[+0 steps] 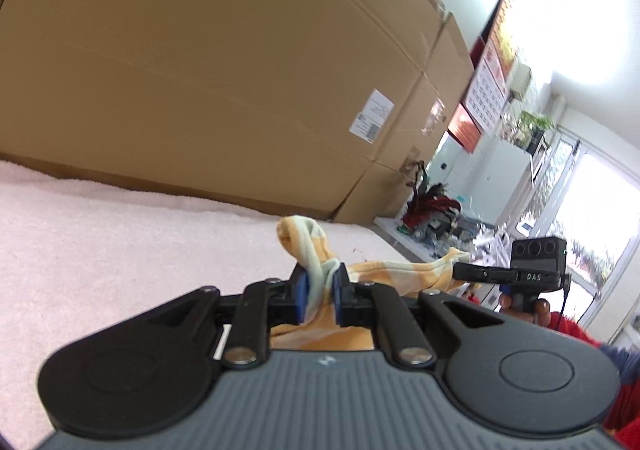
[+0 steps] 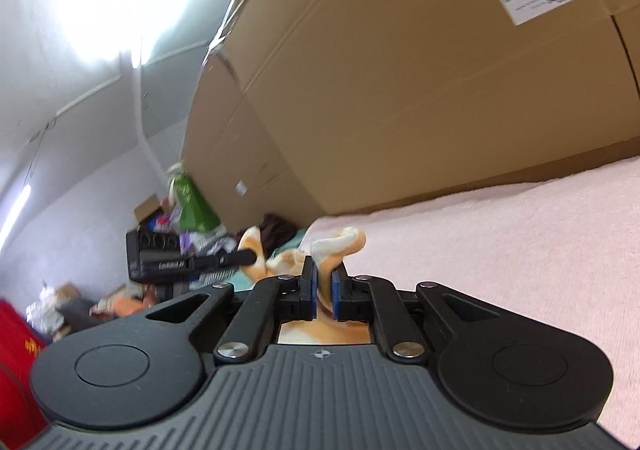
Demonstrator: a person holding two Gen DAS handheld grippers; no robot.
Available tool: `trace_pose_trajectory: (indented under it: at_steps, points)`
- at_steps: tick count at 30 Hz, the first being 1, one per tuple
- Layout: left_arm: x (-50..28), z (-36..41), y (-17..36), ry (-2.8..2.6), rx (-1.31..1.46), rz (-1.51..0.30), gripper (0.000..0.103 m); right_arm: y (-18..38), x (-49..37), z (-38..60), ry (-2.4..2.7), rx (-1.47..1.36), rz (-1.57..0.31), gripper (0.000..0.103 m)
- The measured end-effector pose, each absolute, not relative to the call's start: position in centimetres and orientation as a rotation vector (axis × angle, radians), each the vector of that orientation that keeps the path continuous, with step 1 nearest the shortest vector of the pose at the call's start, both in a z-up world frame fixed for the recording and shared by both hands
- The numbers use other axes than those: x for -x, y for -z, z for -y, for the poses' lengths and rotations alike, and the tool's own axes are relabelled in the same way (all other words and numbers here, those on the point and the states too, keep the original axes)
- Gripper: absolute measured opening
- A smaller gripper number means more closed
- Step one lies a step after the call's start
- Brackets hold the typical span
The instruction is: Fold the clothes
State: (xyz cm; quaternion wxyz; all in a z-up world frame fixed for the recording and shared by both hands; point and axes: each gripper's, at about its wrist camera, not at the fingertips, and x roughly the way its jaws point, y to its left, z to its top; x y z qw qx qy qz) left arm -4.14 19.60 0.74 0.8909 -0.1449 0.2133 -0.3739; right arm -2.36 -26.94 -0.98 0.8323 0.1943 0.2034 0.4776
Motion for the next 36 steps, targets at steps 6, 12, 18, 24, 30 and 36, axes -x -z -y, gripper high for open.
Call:
trace_pose_trajectory:
  at_steps: [6, 12, 18, 24, 30, 36]
  points:
    - [6.9, -18.7, 0.3, 0.804, 0.188, -0.475, 0.008, 1.0, 4.7, 25.3, -1.019, -0.148, -0.511, 0.008]
    - [8.5, -18.1, 2.3, 0.804, 0.104, -0.536, 0.011, 1.6, 5.5, 23.4, -0.969, 0.043, -0.542, 0.009]
    - [10.0, -18.9, 3.0, 0.789, 0.066, -0.57, 0.011, 1.9, 6.5, 21.2, -0.89, 0.216, -0.503, 0.009]
    - [12.4, -20.8, -1.1, 0.836, 0.096, -0.419, 0.016, 2.4, 8.7, 18.8, -0.833, 0.47, -0.413, 0.009]
    - [10.6, -19.0, -3.5, 0.93, 0.164, -0.295, 0.03, 3.1, 9.5, 17.6, -0.802, 0.604, -0.37, 0.012]
    - [5.9, -14.7, 0.7, 0.913, 0.258, -0.458, 0.028, 3.7, 10.4, 17.1, -0.78, 0.686, -0.353, 0.021]
